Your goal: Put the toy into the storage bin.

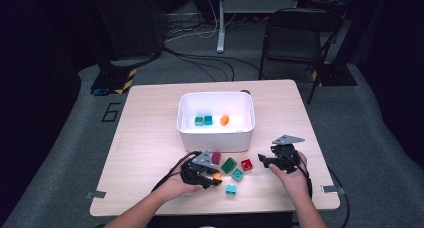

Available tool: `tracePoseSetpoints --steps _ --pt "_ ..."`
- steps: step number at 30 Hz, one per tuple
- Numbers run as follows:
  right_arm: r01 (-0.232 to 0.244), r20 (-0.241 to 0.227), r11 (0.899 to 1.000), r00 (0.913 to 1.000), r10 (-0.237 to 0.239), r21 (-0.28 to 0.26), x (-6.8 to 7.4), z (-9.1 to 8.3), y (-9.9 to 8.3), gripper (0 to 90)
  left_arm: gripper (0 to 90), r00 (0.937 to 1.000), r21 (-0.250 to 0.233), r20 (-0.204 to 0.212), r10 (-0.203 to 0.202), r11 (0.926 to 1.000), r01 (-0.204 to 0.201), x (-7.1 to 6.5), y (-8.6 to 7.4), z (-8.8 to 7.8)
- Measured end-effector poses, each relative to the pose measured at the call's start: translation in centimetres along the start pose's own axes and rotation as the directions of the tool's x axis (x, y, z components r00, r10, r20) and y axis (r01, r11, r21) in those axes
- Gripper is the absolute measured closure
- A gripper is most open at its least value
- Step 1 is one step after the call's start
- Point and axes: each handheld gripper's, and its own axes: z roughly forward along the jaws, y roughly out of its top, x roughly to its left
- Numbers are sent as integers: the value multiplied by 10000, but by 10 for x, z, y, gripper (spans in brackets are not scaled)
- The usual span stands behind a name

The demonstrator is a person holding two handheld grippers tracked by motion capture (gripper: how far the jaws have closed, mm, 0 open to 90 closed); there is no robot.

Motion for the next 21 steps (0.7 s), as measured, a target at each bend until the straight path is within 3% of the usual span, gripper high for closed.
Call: tracePoseSetpoints --steps 11,21 --pt "-16 -16 10000 10000 16 47 1 1 0 368 589 9996 -175 -24 -273 9995 273 5 18 -21" --pt "-119 -12 9999 9999 119 15 0 0 0 369 589 9996 -365 7 -275 9990 275 10 48 -53"
